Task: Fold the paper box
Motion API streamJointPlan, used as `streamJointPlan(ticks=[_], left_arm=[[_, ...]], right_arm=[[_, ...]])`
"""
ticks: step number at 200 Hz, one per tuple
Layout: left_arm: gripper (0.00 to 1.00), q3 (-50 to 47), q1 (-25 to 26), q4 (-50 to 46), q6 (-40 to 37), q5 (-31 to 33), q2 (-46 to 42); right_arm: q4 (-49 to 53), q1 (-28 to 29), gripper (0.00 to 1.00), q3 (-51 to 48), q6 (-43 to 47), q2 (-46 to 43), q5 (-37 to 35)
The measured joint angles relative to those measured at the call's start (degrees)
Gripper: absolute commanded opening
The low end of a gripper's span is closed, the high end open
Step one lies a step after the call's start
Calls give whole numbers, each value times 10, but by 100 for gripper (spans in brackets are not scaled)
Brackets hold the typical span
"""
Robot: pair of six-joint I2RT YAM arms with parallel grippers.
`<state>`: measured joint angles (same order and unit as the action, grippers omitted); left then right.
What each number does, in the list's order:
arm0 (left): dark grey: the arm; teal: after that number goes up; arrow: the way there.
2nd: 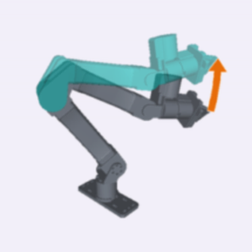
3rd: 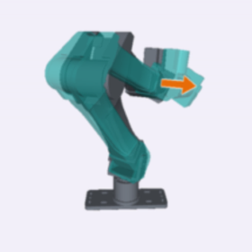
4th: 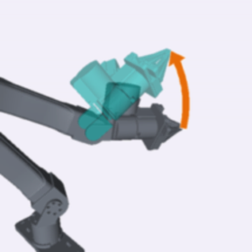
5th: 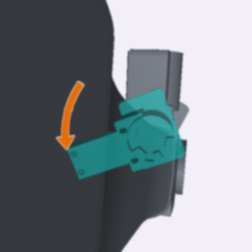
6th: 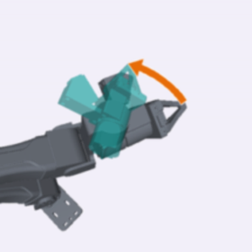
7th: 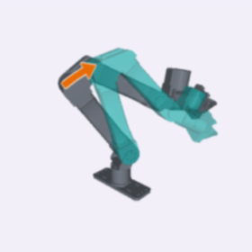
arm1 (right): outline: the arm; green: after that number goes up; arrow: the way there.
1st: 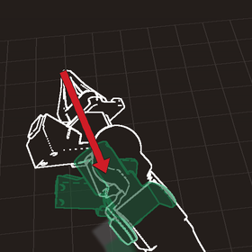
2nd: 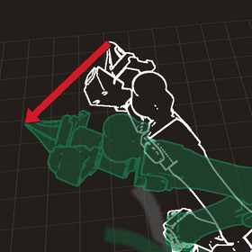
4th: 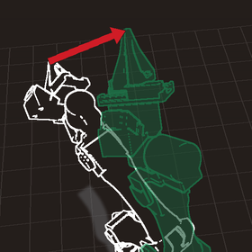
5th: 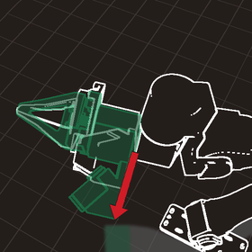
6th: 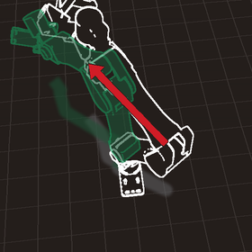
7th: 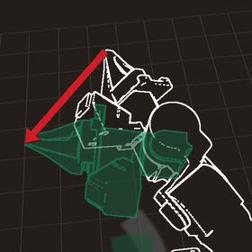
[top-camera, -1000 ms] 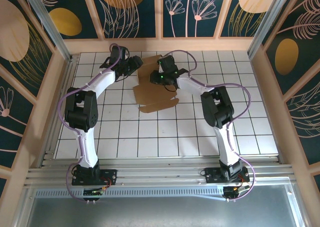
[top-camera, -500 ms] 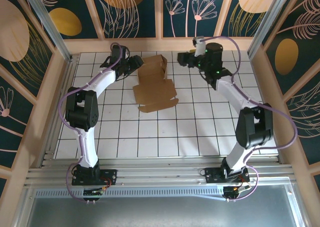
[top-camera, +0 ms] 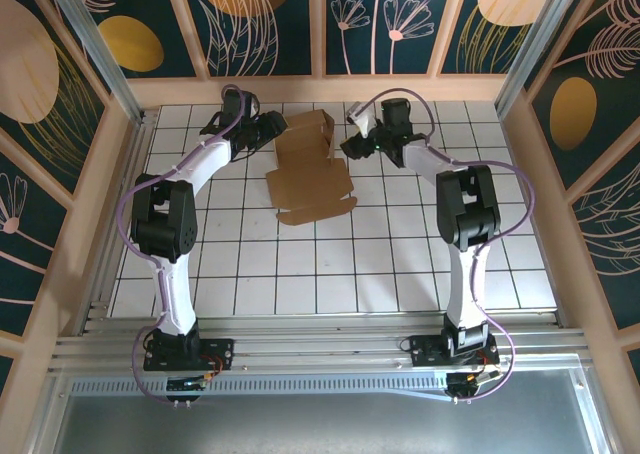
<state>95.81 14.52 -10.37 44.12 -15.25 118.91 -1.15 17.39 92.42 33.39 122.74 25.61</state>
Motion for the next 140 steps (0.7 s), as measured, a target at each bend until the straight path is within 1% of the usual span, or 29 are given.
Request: streamJointPlan(ticks=[25,60,108,128,140], left_arm=[[55,0,0,0,-2,-1,0],[55,0,0,-1,-4,-6,0],[55,0,0,-1,-6,-9,0],[54,0,0,-1,-9,-9,0],[55,0,0,-2,-10,-8,0]], right_arm=[[-14,18,66,20,46,14,2],[-9,31,64,78,80,67,16],[-9,38,64,87,96,83,27],[-12,47,61,103,95,96,30],[-16,51,57,116,89,106,28]])
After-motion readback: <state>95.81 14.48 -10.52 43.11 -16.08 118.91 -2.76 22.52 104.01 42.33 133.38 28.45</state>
